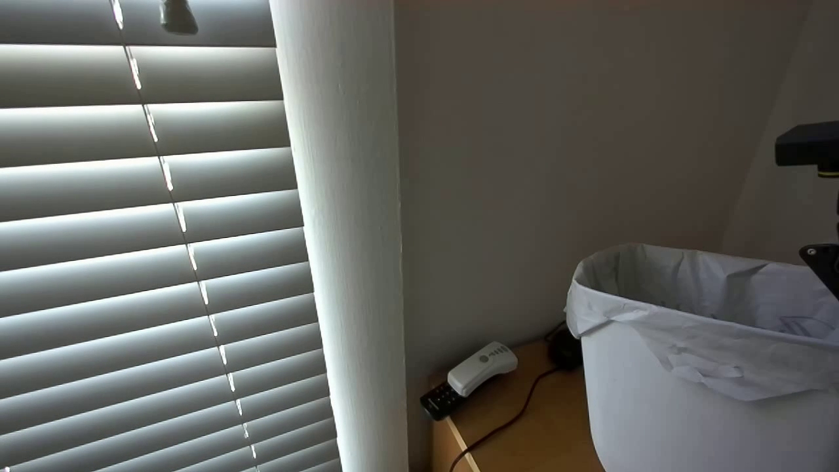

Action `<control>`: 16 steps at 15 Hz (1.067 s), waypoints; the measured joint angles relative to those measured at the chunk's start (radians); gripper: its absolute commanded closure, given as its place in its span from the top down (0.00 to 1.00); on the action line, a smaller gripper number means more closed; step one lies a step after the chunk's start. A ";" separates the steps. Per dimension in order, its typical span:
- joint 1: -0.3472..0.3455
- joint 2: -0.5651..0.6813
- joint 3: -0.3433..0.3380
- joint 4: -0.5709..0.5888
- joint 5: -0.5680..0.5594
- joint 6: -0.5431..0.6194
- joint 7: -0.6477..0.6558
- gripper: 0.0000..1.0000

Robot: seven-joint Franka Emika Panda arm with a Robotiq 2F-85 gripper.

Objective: Turn the waste bin on the worktop clockwise once

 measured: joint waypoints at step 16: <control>-0.001 -0.017 0.005 -0.008 0.084 0.000 0.302 0.01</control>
